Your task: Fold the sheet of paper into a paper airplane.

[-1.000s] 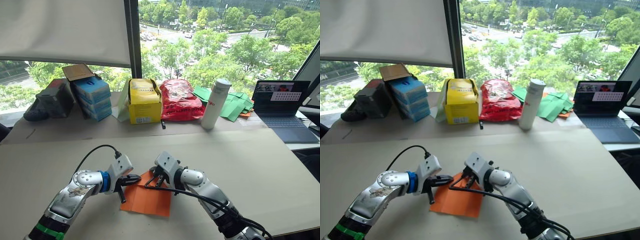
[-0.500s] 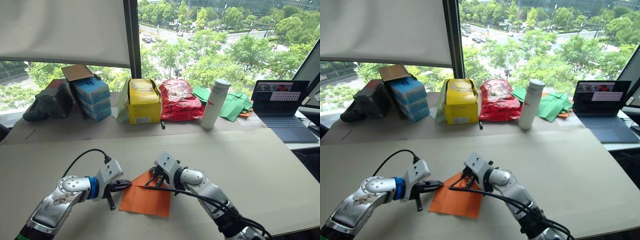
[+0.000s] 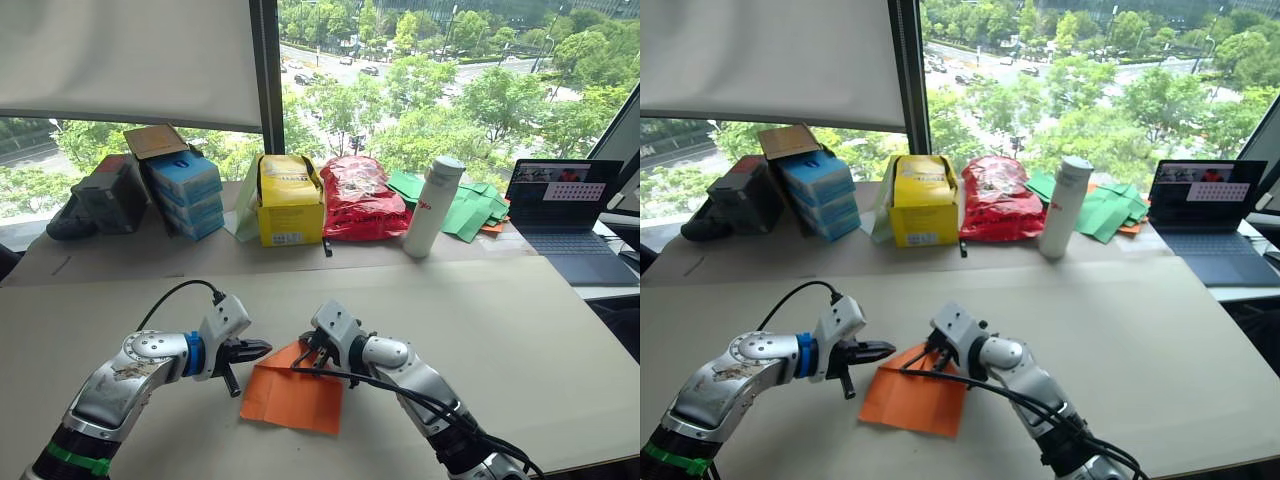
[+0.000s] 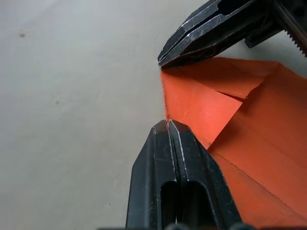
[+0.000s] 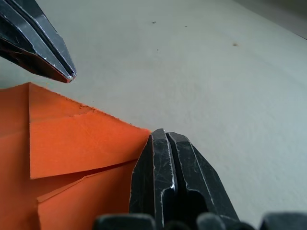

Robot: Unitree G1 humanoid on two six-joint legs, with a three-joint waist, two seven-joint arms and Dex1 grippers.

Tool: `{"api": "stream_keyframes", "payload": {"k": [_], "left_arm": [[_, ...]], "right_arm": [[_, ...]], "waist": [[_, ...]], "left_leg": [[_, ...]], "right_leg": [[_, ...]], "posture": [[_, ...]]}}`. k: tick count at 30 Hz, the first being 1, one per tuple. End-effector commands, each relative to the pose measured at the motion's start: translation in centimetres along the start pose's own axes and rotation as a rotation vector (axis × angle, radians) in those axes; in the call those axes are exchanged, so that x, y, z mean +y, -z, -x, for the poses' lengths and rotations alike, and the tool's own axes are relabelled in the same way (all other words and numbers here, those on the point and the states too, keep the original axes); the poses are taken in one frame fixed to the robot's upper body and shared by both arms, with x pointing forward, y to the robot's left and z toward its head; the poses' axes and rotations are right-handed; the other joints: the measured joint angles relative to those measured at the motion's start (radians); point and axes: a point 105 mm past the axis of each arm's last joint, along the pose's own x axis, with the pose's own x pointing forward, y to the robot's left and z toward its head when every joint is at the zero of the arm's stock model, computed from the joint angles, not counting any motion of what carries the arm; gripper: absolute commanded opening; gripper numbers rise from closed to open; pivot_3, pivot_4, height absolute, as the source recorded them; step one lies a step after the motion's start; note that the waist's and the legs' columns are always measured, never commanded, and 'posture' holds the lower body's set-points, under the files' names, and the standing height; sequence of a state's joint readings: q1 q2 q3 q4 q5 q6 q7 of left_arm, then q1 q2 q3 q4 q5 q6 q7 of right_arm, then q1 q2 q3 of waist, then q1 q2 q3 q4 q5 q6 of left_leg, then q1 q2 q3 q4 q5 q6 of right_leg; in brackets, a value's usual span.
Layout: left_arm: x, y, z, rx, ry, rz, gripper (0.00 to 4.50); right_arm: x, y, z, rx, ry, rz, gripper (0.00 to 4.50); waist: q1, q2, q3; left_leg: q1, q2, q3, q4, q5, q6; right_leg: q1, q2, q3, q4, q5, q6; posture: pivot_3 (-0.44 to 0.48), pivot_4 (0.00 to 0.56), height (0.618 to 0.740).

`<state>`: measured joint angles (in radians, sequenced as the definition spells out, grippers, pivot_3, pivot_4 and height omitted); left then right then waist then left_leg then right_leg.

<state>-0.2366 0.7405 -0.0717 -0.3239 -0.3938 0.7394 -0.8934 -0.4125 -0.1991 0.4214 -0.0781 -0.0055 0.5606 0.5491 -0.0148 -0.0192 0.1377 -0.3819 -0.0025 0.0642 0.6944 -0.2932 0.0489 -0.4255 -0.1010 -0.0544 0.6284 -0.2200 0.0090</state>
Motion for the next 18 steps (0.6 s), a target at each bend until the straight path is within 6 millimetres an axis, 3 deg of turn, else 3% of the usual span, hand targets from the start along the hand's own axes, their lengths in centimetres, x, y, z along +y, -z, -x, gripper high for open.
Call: {"api": "stream_keyframes", "payload": {"k": [1,8,11,18], "left_arm": [[-0.9,-0.5,-0.5,-0.039,0.05,-0.017,0.05],[-1.5,2.3,-2.7,0.037,0.08,-0.059,0.05],[-1.7,3.1,-3.2,0.071,0.096,-0.084,0.05],[-2.1,3.6,-3.5,0.08,0.109,-0.084,0.05]], "right_arm": [[-0.7,-1.4,1.3,-0.061,0.01,0.01,0.0],[0.1,-3.2,3.8,-0.151,-0.062,0.031,0.0],[2.4,-3.4,5.5,-0.162,-0.204,0.058,0.0],[7.6,-1.0,9.3,-0.074,-0.515,0.057,0.0]], "waist": [[0.001,0.0,0.0],[0.003,0.0,0.001],[0.007,0.0,0.001],[0.019,0.0,0.001]], "left_leg": [[-0.001,0.0,0.0,0.0,0.0,0.0],[-0.003,0.0,0.0,0.0,-0.001,0.003],[-0.002,0.0,0.0,0.001,-0.004,0.008],[-0.001,0.0,-0.001,0.002,-0.006,0.01]], "right_leg": [[0.0,0.003,0.0,-0.001,0.0,0.0],[-0.001,0.005,0.0,-0.003,0.0,0.001],[0.0,0.005,0.0,-0.002,0.0,0.001],[0.002,0.004,-0.001,-0.003,0.0,0.001]], "posture": [[0.0,0.15,0.74],[0.0,0.15,0.74],[0.0,0.15,0.74],[0.0,0.15,0.74]]}}
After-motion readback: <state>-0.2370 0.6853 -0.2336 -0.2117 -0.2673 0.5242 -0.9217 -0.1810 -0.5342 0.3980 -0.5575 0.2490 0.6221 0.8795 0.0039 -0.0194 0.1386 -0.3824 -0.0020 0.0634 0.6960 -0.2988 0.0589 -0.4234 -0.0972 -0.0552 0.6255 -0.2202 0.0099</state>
